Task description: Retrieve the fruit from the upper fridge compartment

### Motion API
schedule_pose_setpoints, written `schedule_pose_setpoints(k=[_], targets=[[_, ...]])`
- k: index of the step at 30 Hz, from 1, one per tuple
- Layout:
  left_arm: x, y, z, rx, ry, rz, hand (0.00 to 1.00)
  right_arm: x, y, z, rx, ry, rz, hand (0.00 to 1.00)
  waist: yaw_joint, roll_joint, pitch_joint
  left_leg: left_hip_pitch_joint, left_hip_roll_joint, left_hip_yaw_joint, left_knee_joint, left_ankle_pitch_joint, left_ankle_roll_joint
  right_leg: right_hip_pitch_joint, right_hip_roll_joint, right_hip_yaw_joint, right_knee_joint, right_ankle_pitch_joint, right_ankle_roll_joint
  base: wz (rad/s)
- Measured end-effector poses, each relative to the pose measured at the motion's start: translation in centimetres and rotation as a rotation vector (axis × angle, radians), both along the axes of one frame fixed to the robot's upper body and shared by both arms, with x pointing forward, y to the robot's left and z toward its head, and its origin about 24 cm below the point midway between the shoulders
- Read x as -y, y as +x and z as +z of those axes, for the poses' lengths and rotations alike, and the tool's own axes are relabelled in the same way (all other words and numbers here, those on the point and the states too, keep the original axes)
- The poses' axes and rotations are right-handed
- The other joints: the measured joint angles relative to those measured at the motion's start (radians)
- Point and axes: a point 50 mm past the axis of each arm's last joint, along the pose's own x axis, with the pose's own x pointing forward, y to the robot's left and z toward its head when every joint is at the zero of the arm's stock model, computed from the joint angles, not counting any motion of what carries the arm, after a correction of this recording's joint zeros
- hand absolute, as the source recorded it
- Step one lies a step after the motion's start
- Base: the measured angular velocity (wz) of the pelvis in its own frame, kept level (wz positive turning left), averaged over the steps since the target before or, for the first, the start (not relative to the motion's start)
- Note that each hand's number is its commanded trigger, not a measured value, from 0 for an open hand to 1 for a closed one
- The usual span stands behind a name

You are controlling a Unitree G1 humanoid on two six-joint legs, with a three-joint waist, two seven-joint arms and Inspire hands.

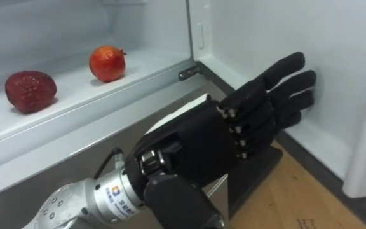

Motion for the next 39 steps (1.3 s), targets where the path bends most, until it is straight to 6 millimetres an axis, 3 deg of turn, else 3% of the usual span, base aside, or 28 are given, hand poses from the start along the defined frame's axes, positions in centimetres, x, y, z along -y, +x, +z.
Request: schedule_pose_setpoints(k=[15,22,24,28,34,37,39], targets=[[0.9,0.2,0.5,0.004,0.013,0.008,0.0,0.7,0.0,0.2,0.006,-0.022,-0.024,0.0,-0.023,0.002,0.003,0.012,0.006,0.045,0.0,0.0,0.0,-0.003,0.016,0.044,0.002,0.003,-0.005,-0.1],[1.6,0.0,1.0,0.024,0.023,-0.01,0.0,0.7,0.3,0.3,0.014,-0.02,-0.023,0.0,-0.028,-0.016,0.0149,0.015,0.006,0.048,-0.001,0.0,0.0,-0.004,0.017,0.055,0.002,0.003,-0.006,-0.06],[1.6,0.0,1.0,0.024,0.022,-0.008,0.0,0.7,0.2,0.2,0.007,-0.02,-0.025,0.0,-0.035,-0.017,0.0147,0.011,0.006,0.048,-0.001,0.0,0.0,-0.006,0.017,0.055,-0.001,0.003,-0.005,0.04],[1.6,0.0,1.1,0.03,0.023,-0.006,0.0,0.7,0.2,0.2,0.006,-0.02,-0.026,0.0,-0.038,-0.015,0.013,0.004,0.006,0.044,-0.002,0.0,0.0,-0.008,0.016,0.053,-0.001,0.003,-0.005,-0.02],[1.3,0.2,1.6,0.065,0.046,0.014,0.0,0.9,-0.3,0.3,-0.011,-0.026,-0.029,0.0,-0.017,0.01,-0.0042,-0.007,0.01,0.038,-0.001,0.0,-0.001,-0.014,0.011,0.031,0.001,0.005,-0.008,0.05],[0.8,0.3,1.9,0.08,0.051,0.043,0.0,0.9,0.0,0.3,-0.001,-0.026,-0.022,0.0,-0.01,0.011,-0.0051,-0.003,0.016,0.018,0.0,-0.002,-0.004,-0.003,0.011,0.002,0.001,0.007,-0.011,0.23],[0.2,0.1,2.5,0.124,0.049,0.073,0.0,0.9,0.1,0.3,-0.004,-0.029,0.005,0.0,0.016,0.009,-0.0033,0.002,0.019,0.011,0.0,-0.002,-0.005,0.001,0.012,-0.007,0.001,0.008,-0.013,0.14]])
